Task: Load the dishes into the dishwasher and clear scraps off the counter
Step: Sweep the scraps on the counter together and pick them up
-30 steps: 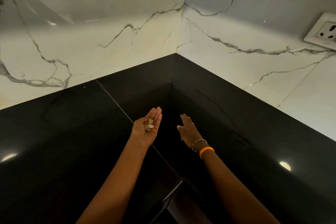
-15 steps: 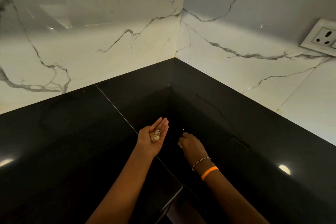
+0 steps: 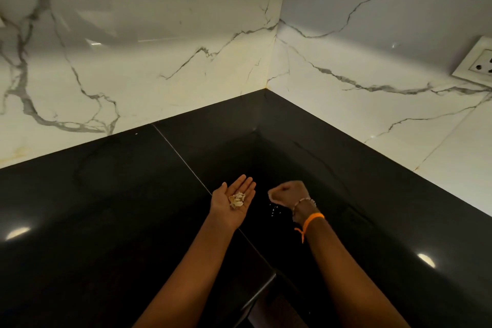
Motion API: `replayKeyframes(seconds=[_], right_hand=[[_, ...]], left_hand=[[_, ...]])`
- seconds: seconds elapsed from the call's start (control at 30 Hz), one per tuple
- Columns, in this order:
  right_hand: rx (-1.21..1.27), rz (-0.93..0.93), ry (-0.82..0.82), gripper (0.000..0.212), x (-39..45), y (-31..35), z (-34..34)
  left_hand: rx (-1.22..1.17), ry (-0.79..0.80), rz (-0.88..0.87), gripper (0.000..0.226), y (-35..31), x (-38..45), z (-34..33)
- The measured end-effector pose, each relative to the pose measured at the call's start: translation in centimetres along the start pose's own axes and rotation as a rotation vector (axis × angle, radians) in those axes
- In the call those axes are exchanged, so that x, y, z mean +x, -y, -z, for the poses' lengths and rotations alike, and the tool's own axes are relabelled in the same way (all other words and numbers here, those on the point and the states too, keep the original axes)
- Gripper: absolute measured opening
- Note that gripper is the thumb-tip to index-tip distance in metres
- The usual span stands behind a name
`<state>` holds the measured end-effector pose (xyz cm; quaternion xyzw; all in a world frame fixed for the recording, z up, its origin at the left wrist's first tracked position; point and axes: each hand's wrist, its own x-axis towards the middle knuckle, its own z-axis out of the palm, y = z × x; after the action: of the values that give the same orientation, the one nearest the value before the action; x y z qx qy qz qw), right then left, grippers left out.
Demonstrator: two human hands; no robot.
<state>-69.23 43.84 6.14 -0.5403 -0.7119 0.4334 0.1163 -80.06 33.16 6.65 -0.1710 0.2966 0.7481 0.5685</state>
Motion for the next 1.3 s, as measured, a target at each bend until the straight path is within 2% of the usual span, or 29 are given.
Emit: replayKeyframes(seconds=[0.07, 0.13, 0.27, 0.37, 0.47, 0.63, 0.77, 0.83, 0.9, 0.93, 0.97, 1.03, 1.17, 1.23, 1.3], right_hand=[[0.204, 0.028, 0.079, 0.007, -0.7, 1.8, 0.2], [0.199, 0.17, 0.155, 0.007, -2.1, 3.9, 0.1], [-0.209, 0.511, 0.179, 0.014, -5.3, 6.9, -1.0], [-0.498, 0.62, 0.223, 0.021, -6.1, 8.0, -1.5], [-0.505, 0.635, 0.155, 0.019, -6.0, 8.2, -1.9], [-0.412, 0.652, -0.102, 0.009, -4.9, 6.1, -1.4], [-0.366, 0.752, -0.088, 0.019, -5.2, 1.3, -0.4], [-0.429, 0.833, 0.116, 0.033, -7.4, -1.6, -1.0], [-0.574, 0.862, 0.443, 0.061, -9.9, -4.1, -2.5], [-0.712, 0.934, 0.508, 0.068, -10.7, -5.3, -3.3], [-0.865, 1.046, 0.486, 0.069, -10.7, -6.8, -4.2], [-1.046, 1.035, 0.412, 0.071, -10.0, -8.1, -4.9], [-0.902, 0.87, 0.385, 0.071, -5.8, -6.0, -3.8], [-0.892, 0.764, 0.308, 0.069, -3.2, -5.1, -3.1], [-0.895, 0.687, 0.246, 0.078, -1.8, -4.6, -3.2]], left_hand=[[0.023, -0.012, 0.001, 0.053, -0.1, 0.0, 0.1], [0.015, -0.039, -0.001, 0.053, -0.2, -0.2, 0.0], [0.006, -0.091, 0.017, 0.045, 0.0, -0.4, -0.2], [0.01, -0.087, 0.009, 0.04, 0.2, -0.7, -0.2], [0.013, -0.095, 0.004, 0.039, 0.2, -1.0, -0.4], [-0.069, -0.022, -0.01, 0.048, -0.2, -0.1, -0.1], [-0.204, 0.057, -0.027, 0.044, -2.0, 0.2, 0.6], [-0.211, 0.057, -0.048, 0.039, -2.5, 0.2, 0.8], [-0.211, 0.06, -0.062, 0.037, -2.5, 0.3, 1.0], [-0.209, 0.059, -0.064, 0.036, -2.4, 0.3, 1.0], [-0.205, 0.054, -0.061, 0.036, -2.2, 0.3, 1.1], [-0.203, 0.052, -0.05, 0.036, -1.8, 0.3, 1.1], [-0.178, 0.068, -0.032, 0.032, -1.5, 0.0, 1.1], [-0.155, 0.081, -0.027, 0.026, -1.6, -0.3, 1.0], [-0.137, 0.116, -0.031, 0.026, -1.6, -0.7, 0.9]])
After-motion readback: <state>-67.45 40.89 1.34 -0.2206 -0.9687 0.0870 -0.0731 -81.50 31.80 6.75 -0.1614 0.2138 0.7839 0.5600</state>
